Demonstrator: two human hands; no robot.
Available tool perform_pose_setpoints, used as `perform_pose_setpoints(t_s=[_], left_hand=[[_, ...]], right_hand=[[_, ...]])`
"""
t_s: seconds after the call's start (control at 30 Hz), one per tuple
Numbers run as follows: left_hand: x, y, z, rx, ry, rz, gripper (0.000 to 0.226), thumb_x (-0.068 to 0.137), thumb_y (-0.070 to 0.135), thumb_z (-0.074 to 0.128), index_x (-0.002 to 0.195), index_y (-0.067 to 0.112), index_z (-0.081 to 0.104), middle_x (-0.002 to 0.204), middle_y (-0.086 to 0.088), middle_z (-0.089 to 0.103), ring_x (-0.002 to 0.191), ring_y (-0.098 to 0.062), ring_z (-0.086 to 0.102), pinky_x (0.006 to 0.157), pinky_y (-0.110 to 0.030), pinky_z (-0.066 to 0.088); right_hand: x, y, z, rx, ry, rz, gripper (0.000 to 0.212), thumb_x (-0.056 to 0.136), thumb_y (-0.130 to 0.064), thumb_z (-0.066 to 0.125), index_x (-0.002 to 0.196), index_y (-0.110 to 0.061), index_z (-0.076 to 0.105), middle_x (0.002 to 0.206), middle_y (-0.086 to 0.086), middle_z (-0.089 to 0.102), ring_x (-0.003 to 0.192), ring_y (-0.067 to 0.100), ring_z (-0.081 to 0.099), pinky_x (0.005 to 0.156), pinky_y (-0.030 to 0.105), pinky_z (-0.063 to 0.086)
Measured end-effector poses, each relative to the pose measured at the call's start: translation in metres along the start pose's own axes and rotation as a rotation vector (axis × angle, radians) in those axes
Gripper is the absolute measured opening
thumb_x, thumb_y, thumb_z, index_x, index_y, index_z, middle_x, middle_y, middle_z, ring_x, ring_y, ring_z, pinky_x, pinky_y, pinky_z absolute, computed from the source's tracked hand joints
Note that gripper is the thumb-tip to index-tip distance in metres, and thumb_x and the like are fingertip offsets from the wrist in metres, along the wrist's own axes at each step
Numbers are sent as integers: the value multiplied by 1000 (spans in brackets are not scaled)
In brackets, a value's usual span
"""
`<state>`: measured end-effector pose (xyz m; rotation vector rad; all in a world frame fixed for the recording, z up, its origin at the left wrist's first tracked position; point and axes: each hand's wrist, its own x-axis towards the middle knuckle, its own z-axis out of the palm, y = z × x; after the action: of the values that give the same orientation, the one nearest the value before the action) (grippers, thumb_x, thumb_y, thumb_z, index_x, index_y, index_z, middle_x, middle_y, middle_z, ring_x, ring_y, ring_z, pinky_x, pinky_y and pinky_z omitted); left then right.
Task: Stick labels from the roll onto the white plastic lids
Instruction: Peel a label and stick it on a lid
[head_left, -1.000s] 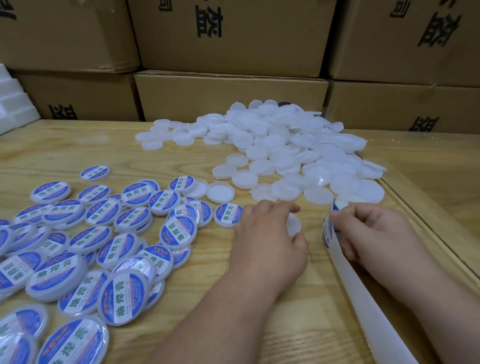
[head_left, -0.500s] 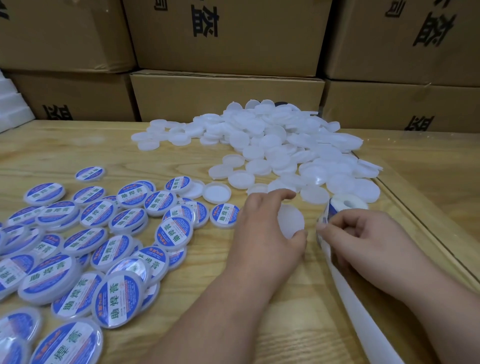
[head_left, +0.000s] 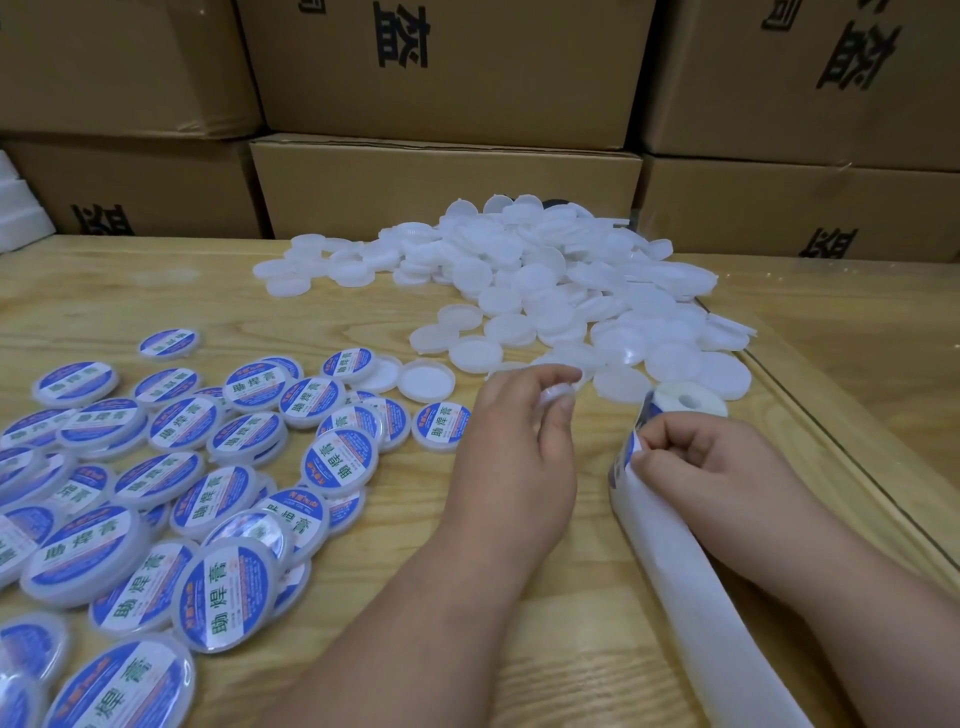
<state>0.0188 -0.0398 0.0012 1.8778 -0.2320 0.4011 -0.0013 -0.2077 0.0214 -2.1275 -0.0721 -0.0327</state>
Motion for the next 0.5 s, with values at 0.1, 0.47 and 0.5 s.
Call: perform_pose_setpoints(t_s=[0.1,0.47,0.5], left_hand=[[-1,4,-1,-146,-3,-33,21,99,27,63,111,44,68,102,33,70,98,19,59,79,1,39],[-1,0,1,-250,-182,-71,16,86,19,69,83,32,62,94,24,73,94,6,67,79,-16,51],[-1,0,1,-234,-192,-46,16,87,20,72,85,33,62,90,23,71,90,5,66,77,-14,49]], right_hand=[[0,1,2,43,14,-24,18,90,-14,60,72,-14,62,53,-3,39,48,12,30,44,21,27],[5,8,4,100,26,-126,17,82,-30,63,75,-14,64,57,-2,38,55,16,30,46,21,26],[4,8,4,106,28,-136,16,83,-29,64,74,-16,65,56,-3,38,55,15,30,46,20,26]])
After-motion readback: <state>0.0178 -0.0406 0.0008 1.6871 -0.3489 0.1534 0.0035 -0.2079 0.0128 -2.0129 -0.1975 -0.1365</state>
